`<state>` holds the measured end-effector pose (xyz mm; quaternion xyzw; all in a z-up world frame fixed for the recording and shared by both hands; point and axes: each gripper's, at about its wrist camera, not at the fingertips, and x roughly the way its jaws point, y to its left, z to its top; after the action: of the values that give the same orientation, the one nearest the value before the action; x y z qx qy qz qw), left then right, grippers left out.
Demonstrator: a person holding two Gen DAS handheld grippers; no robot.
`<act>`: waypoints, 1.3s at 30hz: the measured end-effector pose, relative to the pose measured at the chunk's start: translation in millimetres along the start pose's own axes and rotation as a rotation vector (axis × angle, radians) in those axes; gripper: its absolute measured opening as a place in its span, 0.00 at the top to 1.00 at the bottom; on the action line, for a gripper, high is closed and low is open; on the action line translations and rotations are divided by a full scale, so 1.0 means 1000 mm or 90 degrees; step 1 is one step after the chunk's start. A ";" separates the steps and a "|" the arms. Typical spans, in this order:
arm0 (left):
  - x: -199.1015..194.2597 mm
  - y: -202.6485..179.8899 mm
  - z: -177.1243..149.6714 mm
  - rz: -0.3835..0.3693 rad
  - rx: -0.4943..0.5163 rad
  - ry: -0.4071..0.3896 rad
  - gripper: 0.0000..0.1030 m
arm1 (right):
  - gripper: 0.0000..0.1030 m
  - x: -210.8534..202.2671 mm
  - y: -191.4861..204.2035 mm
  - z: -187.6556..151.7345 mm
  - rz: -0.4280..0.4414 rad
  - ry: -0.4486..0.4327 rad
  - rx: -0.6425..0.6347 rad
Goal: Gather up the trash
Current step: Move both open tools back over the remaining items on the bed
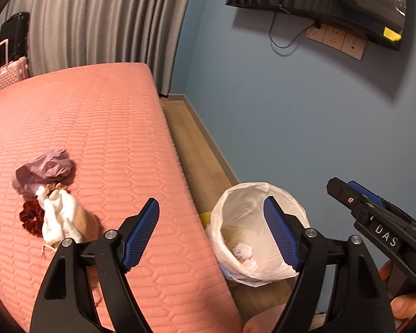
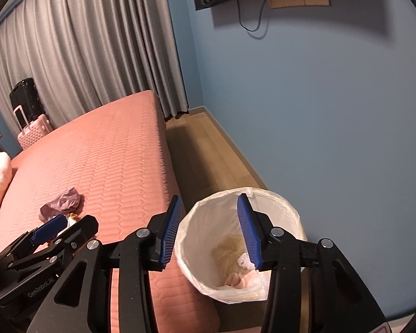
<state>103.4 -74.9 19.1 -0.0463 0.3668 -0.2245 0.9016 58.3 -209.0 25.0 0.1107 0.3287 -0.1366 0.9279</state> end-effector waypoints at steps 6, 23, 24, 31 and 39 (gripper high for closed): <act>-0.017 0.021 -0.004 0.023 -0.014 -0.006 0.28 | 0.55 -0.010 0.028 -0.001 0.016 -0.001 -0.023; -0.052 0.098 -0.029 0.109 -0.080 -0.005 0.28 | 0.44 -0.021 0.107 -0.030 0.079 0.025 -0.072; -0.053 0.103 -0.030 0.114 -0.083 -0.004 0.28 | 0.44 -0.019 0.112 -0.032 0.081 0.028 -0.075; -0.061 0.140 -0.042 0.144 -0.114 0.005 0.28 | 0.43 -0.016 0.142 -0.048 0.104 0.051 -0.093; -0.063 0.175 -0.056 0.171 -0.142 0.024 0.28 | 0.42 -0.003 0.172 -0.072 0.119 0.081 -0.115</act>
<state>90.5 114.0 -25.0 -0.0924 0.4088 -0.0611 0.9059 70.4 -25.8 -7.4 0.0649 0.3863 -0.0122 0.9200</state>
